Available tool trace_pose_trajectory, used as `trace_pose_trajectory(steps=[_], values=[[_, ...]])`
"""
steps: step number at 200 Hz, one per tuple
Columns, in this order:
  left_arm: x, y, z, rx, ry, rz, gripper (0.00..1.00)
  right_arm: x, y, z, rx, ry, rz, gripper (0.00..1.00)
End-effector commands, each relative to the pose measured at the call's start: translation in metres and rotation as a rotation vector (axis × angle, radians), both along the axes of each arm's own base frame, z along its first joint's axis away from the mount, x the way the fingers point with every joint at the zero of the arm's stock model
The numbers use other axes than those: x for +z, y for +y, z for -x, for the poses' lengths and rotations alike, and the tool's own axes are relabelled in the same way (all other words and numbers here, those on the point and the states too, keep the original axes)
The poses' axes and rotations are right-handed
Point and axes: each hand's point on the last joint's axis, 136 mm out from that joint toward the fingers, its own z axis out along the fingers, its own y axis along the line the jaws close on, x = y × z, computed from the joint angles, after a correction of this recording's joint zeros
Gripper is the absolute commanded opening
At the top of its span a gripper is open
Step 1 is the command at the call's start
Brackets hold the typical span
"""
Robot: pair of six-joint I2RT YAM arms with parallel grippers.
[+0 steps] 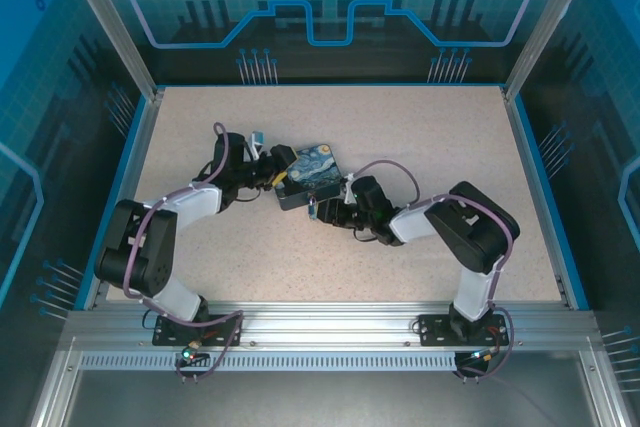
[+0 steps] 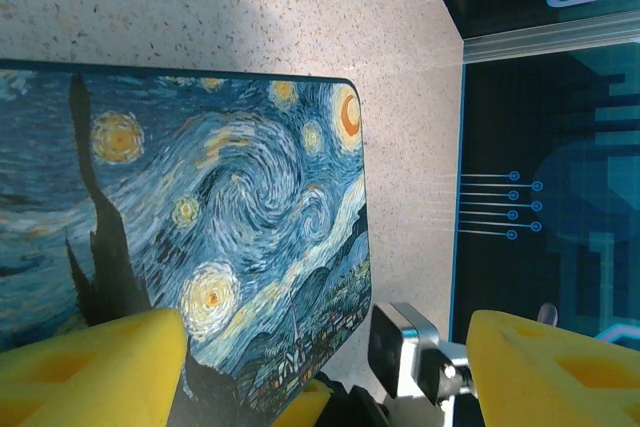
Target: Unlock a padlock with a key
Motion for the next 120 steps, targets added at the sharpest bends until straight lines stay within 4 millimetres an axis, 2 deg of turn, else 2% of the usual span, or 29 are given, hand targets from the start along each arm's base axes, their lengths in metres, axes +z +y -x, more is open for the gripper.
trace_pose_trajectory(steps=[1,20,52,77,120], values=[[-0.003,0.000,0.009,0.020,0.033,0.004,0.75,0.008,-0.015,-0.001,-0.103,-0.045,-0.013,0.41],[-0.005,-0.001,0.012,0.020,0.041,0.007,0.74,0.011,-0.017,-0.001,-0.105,-0.067,-0.029,0.45],[-0.004,-0.003,0.015,0.020,0.042,0.012,0.74,0.013,-0.001,-0.004,-0.037,-0.071,-0.071,0.46],[-0.003,-0.004,0.018,0.019,0.039,0.010,0.74,0.006,-0.003,-0.007,-0.050,-0.038,-0.060,0.46],[-0.003,-0.007,0.020,0.013,0.041,0.011,0.74,-0.001,0.004,-0.010,-0.038,0.002,-0.073,0.43]])
